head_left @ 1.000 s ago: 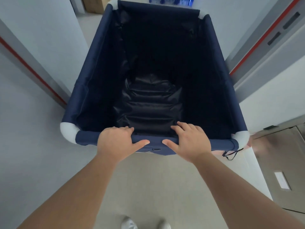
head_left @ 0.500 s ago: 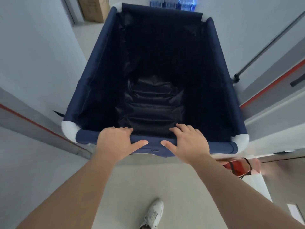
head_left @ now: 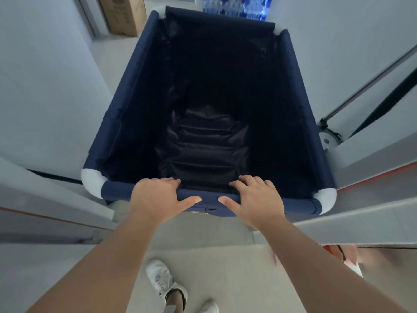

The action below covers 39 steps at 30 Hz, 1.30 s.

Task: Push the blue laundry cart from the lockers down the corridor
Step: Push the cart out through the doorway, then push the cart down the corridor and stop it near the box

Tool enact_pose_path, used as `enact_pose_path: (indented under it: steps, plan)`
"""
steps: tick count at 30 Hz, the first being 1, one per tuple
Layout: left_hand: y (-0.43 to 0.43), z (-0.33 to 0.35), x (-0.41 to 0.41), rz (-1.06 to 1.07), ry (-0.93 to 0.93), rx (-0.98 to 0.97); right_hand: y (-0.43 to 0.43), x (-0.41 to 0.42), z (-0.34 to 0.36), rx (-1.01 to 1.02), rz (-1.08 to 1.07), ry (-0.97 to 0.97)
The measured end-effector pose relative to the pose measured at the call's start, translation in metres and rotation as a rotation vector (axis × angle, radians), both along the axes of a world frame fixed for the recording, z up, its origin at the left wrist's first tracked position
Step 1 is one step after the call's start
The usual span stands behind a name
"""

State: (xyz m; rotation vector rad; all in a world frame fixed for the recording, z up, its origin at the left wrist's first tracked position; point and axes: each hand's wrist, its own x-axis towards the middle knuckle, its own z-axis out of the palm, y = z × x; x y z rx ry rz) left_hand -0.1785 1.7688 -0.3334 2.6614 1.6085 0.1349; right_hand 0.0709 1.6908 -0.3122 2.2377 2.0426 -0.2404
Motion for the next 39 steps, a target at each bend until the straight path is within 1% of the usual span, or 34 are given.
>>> enact_pose_path:
  steps: [10, 20, 28, 39]
  plan:
    - [0.104, 0.0, 0.029, -0.051, 0.019, -0.03, 0.092, 0.026, -0.001, 0.004, -0.034, -0.041]
    - [0.185, 0.003, 0.056, -0.072, -0.014, -0.042, 0.165, 0.05, -0.003, 0.029, -0.087, -0.025]
    - [0.243, 0.005, 0.08, -0.1, -0.025, 0.013, 0.222, 0.072, -0.002, 0.03, -0.092, -0.029]
    - [0.345, 0.002, 0.12, -0.126, -0.02, 0.019, 0.314, 0.111, -0.002, 0.074, -0.103, 0.058]
